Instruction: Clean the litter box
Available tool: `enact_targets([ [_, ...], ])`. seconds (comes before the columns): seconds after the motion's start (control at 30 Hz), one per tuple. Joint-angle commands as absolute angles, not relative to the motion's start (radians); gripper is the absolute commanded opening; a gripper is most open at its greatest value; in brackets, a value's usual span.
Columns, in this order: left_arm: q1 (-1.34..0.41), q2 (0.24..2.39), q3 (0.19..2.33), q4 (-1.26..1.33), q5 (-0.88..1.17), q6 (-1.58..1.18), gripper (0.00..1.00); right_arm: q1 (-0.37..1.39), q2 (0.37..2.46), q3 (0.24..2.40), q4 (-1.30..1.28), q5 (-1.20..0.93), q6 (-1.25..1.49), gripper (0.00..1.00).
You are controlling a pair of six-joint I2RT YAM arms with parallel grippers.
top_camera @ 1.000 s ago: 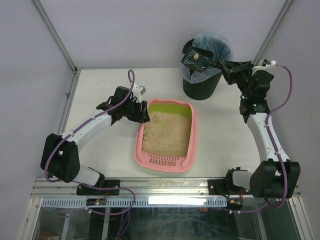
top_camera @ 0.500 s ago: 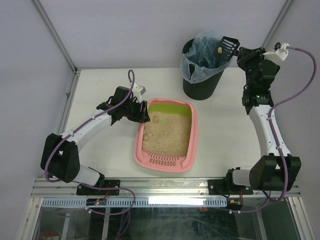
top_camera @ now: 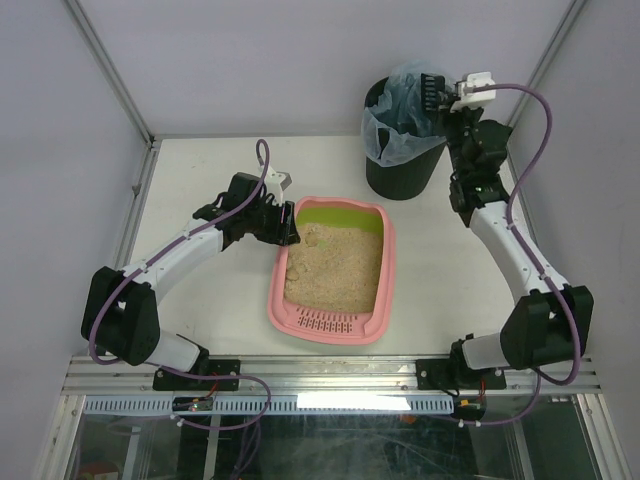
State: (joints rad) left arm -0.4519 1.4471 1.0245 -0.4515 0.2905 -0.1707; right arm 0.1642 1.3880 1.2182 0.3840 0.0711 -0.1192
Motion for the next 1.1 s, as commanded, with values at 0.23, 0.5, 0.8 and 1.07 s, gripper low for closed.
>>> enact_targets([
  [0.23,-0.451,1.448,1.047,-0.453,0.241,-0.130,0.50,0.293,1.138,1.205,0.424,-0.008,-0.007,0.00],
  [0.5,-0.451,1.453,1.047,-0.453,0.243,-0.132,0.49,0.301,1.109,1.277,-0.126,-0.373,0.558,0.00],
  [0.8,-0.452,1.453,1.048,-0.453,0.251,-0.134,0.49,0.394,1.197,1.312,-0.535,-0.319,0.582,0.00],
  [1.07,-0.451,1.451,1.048,-0.453,0.250,-0.133,0.49,0.608,1.352,1.457,-0.770,0.129,0.564,0.00],
])
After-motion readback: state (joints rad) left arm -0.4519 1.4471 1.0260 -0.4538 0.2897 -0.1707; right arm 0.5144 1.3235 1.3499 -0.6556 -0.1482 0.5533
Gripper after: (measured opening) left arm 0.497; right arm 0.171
